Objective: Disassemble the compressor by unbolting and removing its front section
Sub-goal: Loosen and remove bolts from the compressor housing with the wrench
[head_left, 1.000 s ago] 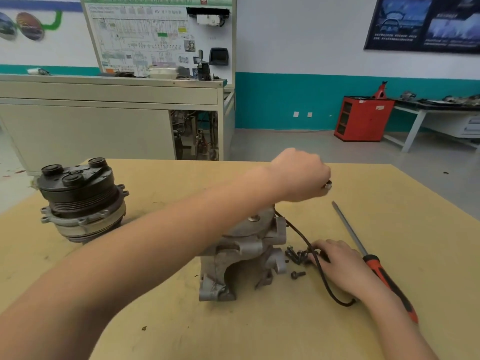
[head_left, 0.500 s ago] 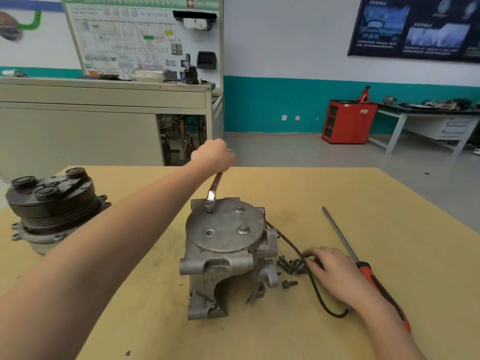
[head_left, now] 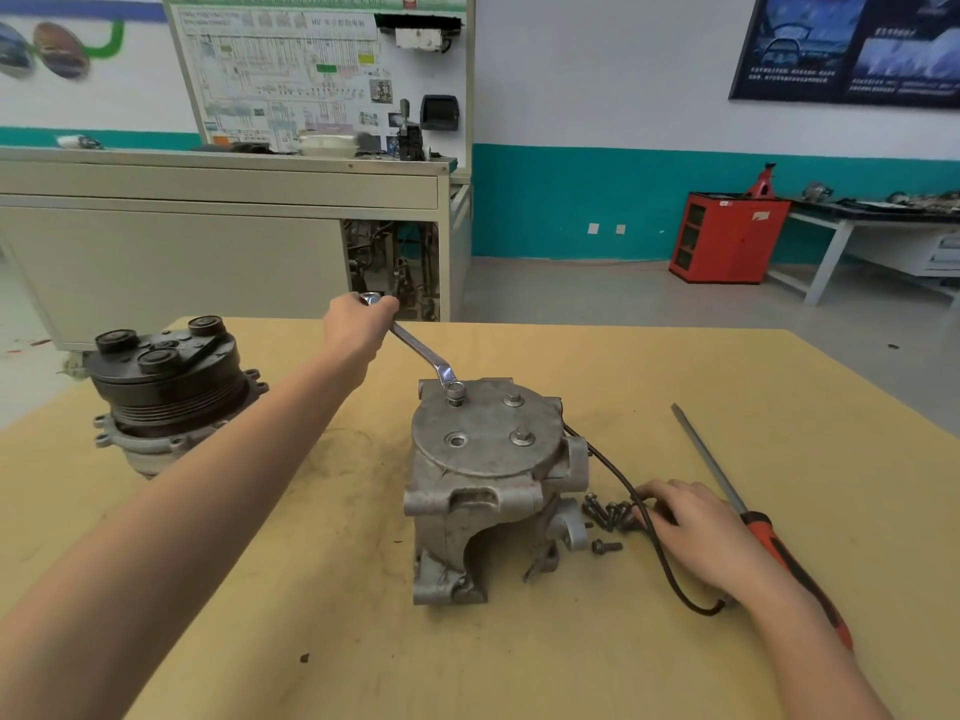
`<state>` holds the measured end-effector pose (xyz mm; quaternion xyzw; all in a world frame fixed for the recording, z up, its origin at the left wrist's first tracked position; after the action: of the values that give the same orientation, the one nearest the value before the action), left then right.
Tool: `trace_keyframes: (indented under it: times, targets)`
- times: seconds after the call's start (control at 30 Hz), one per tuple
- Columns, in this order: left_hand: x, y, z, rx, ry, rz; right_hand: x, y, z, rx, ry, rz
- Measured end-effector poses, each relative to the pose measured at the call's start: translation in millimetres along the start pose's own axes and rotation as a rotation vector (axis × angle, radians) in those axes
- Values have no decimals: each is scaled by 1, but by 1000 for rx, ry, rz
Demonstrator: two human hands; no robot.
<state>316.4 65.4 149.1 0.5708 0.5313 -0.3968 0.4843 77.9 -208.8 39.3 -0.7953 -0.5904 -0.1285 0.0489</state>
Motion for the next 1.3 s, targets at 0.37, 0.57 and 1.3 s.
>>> trace_keyframes:
  times: [0.37, 0.57, 1.3]
  targets:
    - [27, -83, -48, -142, -598, 75, 2, 1, 2, -10, -51, -21]
    - [-2, -160, -66, -78, -405, 628, 5, 1, 2, -11, -97, -33]
    - [-90, -71, 114, 834, 732, 280, 2, 0, 4, -54, -57, -50]
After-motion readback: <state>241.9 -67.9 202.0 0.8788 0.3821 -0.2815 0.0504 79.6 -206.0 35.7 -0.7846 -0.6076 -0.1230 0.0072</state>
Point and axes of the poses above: each hand's wrist, its own y-axis towards the middle knuckle, its own z-axis out of the palm, x = y × z, the point moved 4 cm from there along y, towards the middle knuckle, and after that the axes turned 1 degree about -y, right-handed, at the moved point
